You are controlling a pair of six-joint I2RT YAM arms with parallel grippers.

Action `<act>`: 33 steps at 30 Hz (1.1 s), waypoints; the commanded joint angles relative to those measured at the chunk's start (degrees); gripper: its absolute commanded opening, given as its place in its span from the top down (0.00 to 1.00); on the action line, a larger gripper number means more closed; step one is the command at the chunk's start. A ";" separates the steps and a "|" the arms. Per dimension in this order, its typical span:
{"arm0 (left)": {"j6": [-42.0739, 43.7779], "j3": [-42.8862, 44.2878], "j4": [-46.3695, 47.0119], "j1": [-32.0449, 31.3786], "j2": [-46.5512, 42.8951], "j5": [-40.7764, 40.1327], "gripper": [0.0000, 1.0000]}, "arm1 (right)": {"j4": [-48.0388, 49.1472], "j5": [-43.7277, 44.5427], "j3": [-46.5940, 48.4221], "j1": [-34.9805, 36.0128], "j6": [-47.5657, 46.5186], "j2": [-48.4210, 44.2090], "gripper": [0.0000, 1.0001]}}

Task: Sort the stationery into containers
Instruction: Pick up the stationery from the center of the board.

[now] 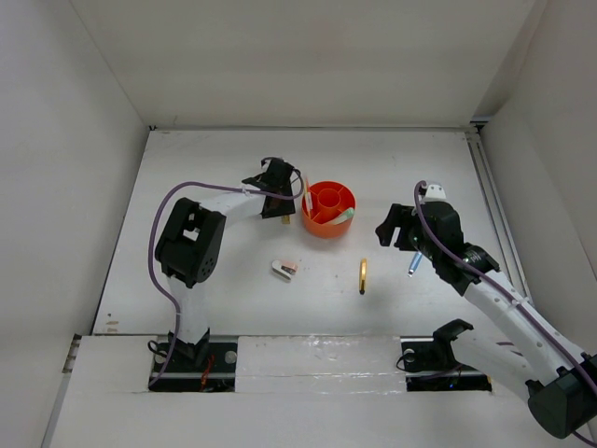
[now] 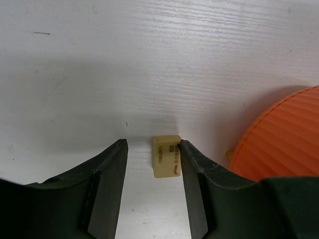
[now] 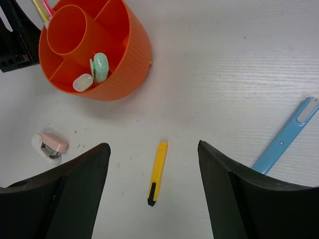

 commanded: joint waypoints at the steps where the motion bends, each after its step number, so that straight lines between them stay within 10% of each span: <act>1: 0.74 -0.54 -1.29 -1.02 0.49 -1.06 0.59 | 2.75 -0.54 -0.08 -0.45 -0.21 -0.43 0.23; 12: 0.74 1.57 -3.05 -2.69 2.69 -3.69 0.59 | 3.28 -0.54 -0.08 -0.45 -0.21 -0.43 0.23; 20: 0.21 0.43 -4.72 -2.69 2.69 -6.77 0.75 | 3.89 -1.07 -0.08 -0.45 -0.21 -0.43 0.23; 24: -0.93 -0.62 -4.72 -2.17 2.69 -6.78 1.00 | 3.89 -2.38 -0.08 -0.45 -0.21 0.10 0.23; 33: -4.45 -7.91 1.35 -1.46 -16.10 -8.36 1.00 | 10.03 -8.19 -1.13 -0.45 -0.21 -2.27 0.23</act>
